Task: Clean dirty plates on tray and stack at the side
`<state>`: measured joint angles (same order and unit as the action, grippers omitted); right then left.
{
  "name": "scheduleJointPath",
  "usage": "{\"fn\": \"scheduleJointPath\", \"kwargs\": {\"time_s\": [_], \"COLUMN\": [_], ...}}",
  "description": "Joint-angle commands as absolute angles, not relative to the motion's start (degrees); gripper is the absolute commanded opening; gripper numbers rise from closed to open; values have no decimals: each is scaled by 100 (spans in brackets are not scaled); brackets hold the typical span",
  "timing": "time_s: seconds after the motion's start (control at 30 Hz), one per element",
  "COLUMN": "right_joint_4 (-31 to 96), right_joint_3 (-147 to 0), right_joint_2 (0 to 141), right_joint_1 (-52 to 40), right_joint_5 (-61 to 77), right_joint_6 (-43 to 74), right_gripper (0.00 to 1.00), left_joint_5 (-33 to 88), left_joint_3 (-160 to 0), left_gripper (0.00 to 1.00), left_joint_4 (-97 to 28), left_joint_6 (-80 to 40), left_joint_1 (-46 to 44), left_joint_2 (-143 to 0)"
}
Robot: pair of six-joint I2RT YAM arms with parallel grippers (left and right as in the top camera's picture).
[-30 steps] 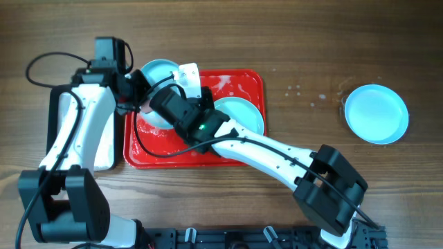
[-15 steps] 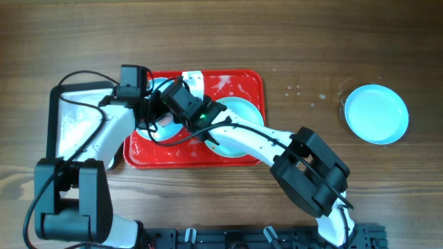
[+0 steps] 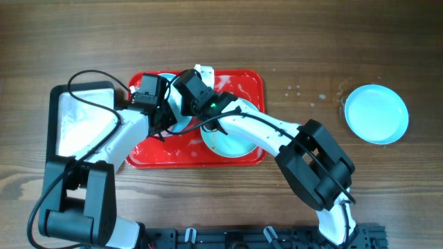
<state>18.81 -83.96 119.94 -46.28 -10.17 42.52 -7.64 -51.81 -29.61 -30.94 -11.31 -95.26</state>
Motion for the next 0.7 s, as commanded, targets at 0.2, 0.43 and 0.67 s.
{"fn": "scheduleJointPath", "kwargs": {"time_s": [0.2, 0.43, 0.67], "right_joint_4": [1911, 1938, 1944], "right_joint_3": [-8425, -8425, -8425], "right_joint_2": [12053, 12053, 12053], "right_joint_1": [-4541, -4541, -4539], "right_joint_5": [-1055, -1037, -1037], "right_joint_6": [4521, 4519, 4515], "right_gripper": [4, 4, 4], "left_joint_5": [-3070, -3544, -2134], "left_joint_3": [-5013, -5015, -5011], "left_gripper": [4, 4, 4], "left_joint_4": [-2091, -1374, -2053], "left_joint_6": [-3675, -3605, -2432], "left_joint_1": [-1146, -1470, -2213], "left_joint_2": [-9570, -9397, -8986]}}
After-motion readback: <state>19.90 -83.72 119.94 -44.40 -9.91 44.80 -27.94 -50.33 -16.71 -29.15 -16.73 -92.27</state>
